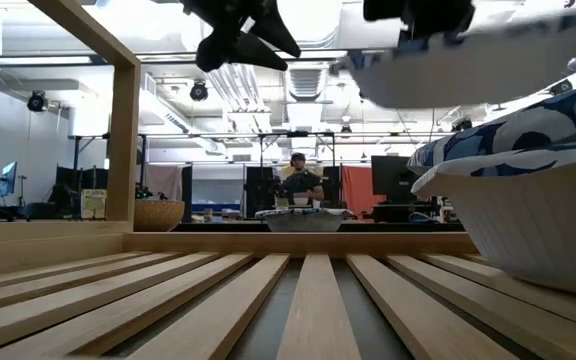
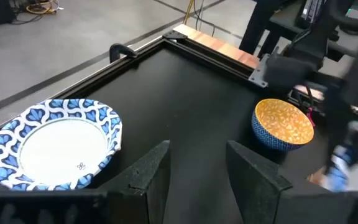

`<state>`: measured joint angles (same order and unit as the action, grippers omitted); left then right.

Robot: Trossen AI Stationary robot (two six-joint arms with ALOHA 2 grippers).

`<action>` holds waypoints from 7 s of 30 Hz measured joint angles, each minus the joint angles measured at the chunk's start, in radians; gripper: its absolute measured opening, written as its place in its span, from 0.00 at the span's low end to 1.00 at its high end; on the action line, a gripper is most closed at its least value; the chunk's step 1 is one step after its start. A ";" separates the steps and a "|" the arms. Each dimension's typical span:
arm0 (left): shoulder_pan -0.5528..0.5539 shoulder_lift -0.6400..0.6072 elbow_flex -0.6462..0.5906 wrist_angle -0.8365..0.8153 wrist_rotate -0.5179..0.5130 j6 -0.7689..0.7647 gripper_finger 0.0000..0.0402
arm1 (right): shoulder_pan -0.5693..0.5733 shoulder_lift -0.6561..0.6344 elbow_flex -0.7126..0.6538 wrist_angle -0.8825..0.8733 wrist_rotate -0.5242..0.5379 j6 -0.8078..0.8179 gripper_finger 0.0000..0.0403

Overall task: Place and stack bowls onto a shelf
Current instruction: Stack the white patterned bowl on top of the white patterned bowl on the shelf

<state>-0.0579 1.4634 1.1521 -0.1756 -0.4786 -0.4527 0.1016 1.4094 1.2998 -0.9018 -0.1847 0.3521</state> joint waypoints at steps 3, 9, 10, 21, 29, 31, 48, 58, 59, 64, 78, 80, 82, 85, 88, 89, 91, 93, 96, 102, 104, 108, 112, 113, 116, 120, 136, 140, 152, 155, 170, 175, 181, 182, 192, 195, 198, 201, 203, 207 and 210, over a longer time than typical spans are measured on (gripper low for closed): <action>0.000 -0.016 0.000 -0.023 0.000 0.000 0.34 | 0.055 0.000 -0.004 0.022 0.001 0.039 0.03; -0.001 -0.047 0.000 -0.072 0.000 0.010 0.34 | 0.169 0.000 -0.010 0.108 0.001 0.075 0.03; -0.001 -0.051 0.000 -0.084 0.000 0.011 0.34 | 0.186 0.000 -0.013 0.127 0.001 0.087 0.03; -0.004 -0.074 0.000 -0.105 0.000 0.007 0.34 | 0.298 0.076 -0.048 0.234 0.052 0.199 0.03; -0.011 -0.075 0.000 -0.113 0.000 -0.001 0.34 | 0.312 0.135 -0.048 0.223 0.053 0.214 0.03; -0.014 -0.075 0.000 -0.114 0.000 -0.001 0.34 | 0.313 0.144 -0.048 0.218 0.054 0.222 0.03; -0.031 -0.075 0.000 -0.126 0.000 -0.001 0.34 | 0.313 0.145 -0.063 0.130 0.054 0.250 0.03; -0.030 -0.075 0.000 -0.126 0.000 -0.001 0.34 | 0.311 0.145 -0.063 0.126 0.054 0.226 0.21; -0.030 -0.075 0.000 -0.126 0.000 -0.001 0.34 | 0.311 0.145 -0.063 0.126 0.054 0.224 0.24; -0.030 -0.075 0.000 -0.126 0.000 -0.001 0.34 | 0.307 0.131 -0.052 0.102 0.054 0.211 0.35; -0.032 -0.075 0.000 -0.150 0.001 -0.001 0.34 | 0.192 0.103 0.051 -0.076 0.247 0.103 0.38; -0.032 -0.071 0.000 -0.165 0.000 -0.009 0.34 | 0.162 0.103 0.053 -0.091 0.265 0.083 0.38; -0.032 -0.064 0.000 -0.181 0.001 -0.022 0.34 | 0.127 0.103 0.053 -0.108 0.265 0.056 0.38; -0.028 -0.053 -0.001 -0.210 0.000 -0.045 0.34 | 0.074 0.103 0.053 -0.123 0.266 0.021 0.38; -0.023 -0.036 -0.001 -0.236 -0.013 -0.062 0.34 | 0.025 0.102 0.053 -0.122 0.267 -0.057 0.37; -0.020 -0.028 -0.001 -0.239 -0.023 -0.063 0.34 | 0.009 0.100 0.053 -0.124 0.267 -0.086 0.37; -0.011 -0.014 -0.001 -0.248 -0.033 -0.072 0.34 | -0.027 0.096 0.053 -0.123 0.265 -0.143 0.38; 0.000 0.000 -0.001 -0.246 -0.035 -0.086 0.34 | -0.072 0.096 0.053 -0.120 0.264 -0.183 0.38; 0.004 0.016 -0.001 -0.246 -0.037 -0.088 0.34 | -0.144 0.096 0.053 -0.116 0.267 -0.241 0.38; -0.012 0.009 -0.001 -0.256 -0.036 -0.095 0.34 | -0.251 0.095 0.033 -0.018 0.263 -0.392 0.36; -0.022 -0.006 -0.001 -0.264 -0.036 -0.102 0.34 | -0.273 0.095 0.021 0.049 0.262 -0.428 0.36; -0.050 -0.033 -0.001 -0.307 -0.047 -0.130 0.34 | -0.306 0.112 0.006 0.196 0.262 -0.447 0.36; -0.094 -0.047 -0.001 -0.339 -0.101 -0.160 0.34 | -0.328 0.162 0.004 0.314 0.264 -0.468 0.35; -0.105 -0.051 -0.001 -0.350 -0.112 -0.173 0.34 | -0.332 0.179 0.004 0.333 0.264 -0.480 0.35; -0.140 -0.056 -0.001 -0.378 -0.144 -0.208 0.34 | -0.349 0.231 0.004 0.380 0.264 -0.523 0.34; -0.181 -0.061 -0.001 -0.424 -0.166 -0.250 0.34 | -0.380 0.302 0.003 0.434 0.264 -0.579 0.34; -0.243 -0.073 -0.001 -0.472 -0.168 -0.272 0.34 | -0.417 0.483 0.074 0.474 0.344 -0.678 0.33; -0.247 -0.073 -0.001 -0.474 -0.168 -0.283 0.34 | -0.430 0.498 0.074 0.474 0.345 -0.678 0.33; -0.267 -0.072 -0.001 -0.477 -0.167 -0.319 0.34 | -0.454 0.512 0.081 0.471 0.345 -0.678 0.18; -0.269 -0.073 -0.001 -0.476 -0.167 -0.331 0.34 | -0.454 0.508 0.081 0.462 0.345 -0.678 0.09; -0.269 -0.072 -0.001 -0.475 -0.167 -0.278 0.34 | -0.411 0.314 0.081 0.245 0.307 -0.768 0.02; -0.269 -0.061 -0.001 -0.455 -0.166 -0.091 0.34 | -0.373 0.223 0.081 0.179 0.126 -0.760 0.02; -0.269 -0.048 -0.001 -0.404 -0.167 0.022 0.34 | -0.307 0.137 0.081 0.131 0.025 -0.705 0.02; -0.269 -0.048 -0.001 -0.397 -0.167 0.036 0.34 | -0.294 0.127 0.081 0.120 0.025 -0.703 0.02; -0.273 -0.048 -0.001 -0.323 -0.054 0.331 0.34 | -0.119 0.097 0.079 0.076 0.025 -0.703 0.02; -0.273 -0.048 -0.001 -0.280 0.043 0.436 0.34 | -0.073 0.105 0.079 0.090 0.027 -0.694 0.02; -0.273 -0.044 -0.001 -0.247 0.104 0.488 0.34 | -0.038 0.105 0.078 0.135 0.027 -0.678 0.02; -0.273 -0.033 -0.001 -0.240 0.114 0.497 0.34 | -0.015 0.105 0.078 0.170 0.027 -0.664 0.02; -0.273 -0.022 -0.001 -0.236 0.123 0.497 0.34 | -0.003 0.104 0.078 0.191 0.027 -0.664 0.02; -0.273 0.003 -0.001 -0.221 0.124 0.497 0.34 | 0.016 0.104 0.078 0.203 0.027 -0.665 0.02; -0.273 0.015 -0.001 -0.211 0.124 0.494 0.34 | 0.025 0.104 0.078 0.213 0.027 -0.665 0.02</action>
<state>-0.3313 1.4781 1.1511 -0.3867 -0.3550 0.0410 0.1263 1.5131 1.3781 -0.6891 -0.1574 -0.3126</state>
